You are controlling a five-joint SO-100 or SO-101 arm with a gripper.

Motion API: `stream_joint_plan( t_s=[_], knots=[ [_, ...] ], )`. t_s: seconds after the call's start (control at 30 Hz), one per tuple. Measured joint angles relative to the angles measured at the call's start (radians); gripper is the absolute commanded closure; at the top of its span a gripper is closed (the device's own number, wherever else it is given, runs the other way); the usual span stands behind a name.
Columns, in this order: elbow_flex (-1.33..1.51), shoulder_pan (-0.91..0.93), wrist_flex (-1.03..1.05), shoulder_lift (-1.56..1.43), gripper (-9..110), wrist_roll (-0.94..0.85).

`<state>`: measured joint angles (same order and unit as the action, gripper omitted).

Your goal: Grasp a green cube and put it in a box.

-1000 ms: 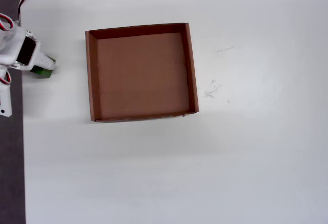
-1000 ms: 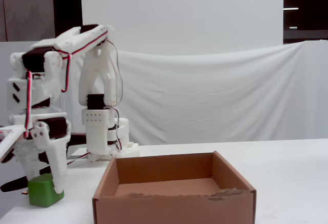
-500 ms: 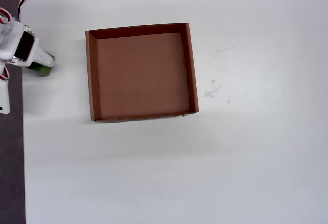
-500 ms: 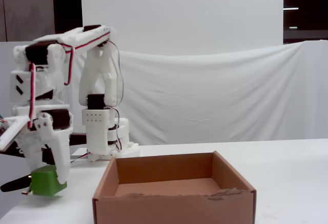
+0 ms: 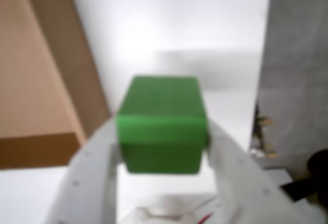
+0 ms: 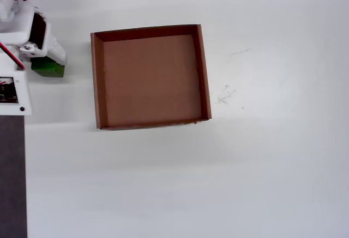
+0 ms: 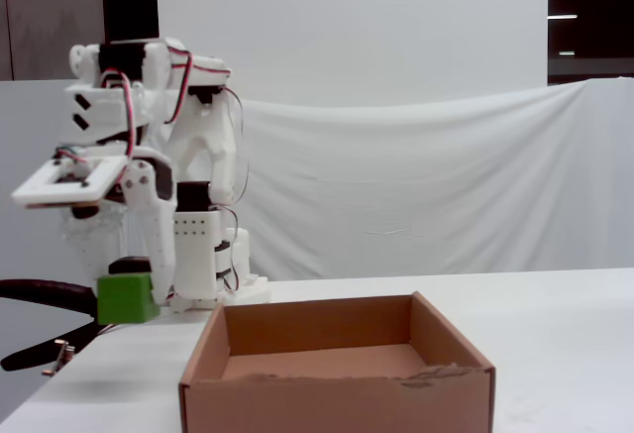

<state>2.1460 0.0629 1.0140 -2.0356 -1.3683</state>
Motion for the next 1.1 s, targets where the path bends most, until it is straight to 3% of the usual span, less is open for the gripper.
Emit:
stream_joint_plan(
  t_s=[0.6,1.1],
  knots=[
    [0.040,-0.394,0.046,-0.163,89,-0.061],
    [0.048,-0.492,0.020,-0.041,89,-0.104]
  ],
)
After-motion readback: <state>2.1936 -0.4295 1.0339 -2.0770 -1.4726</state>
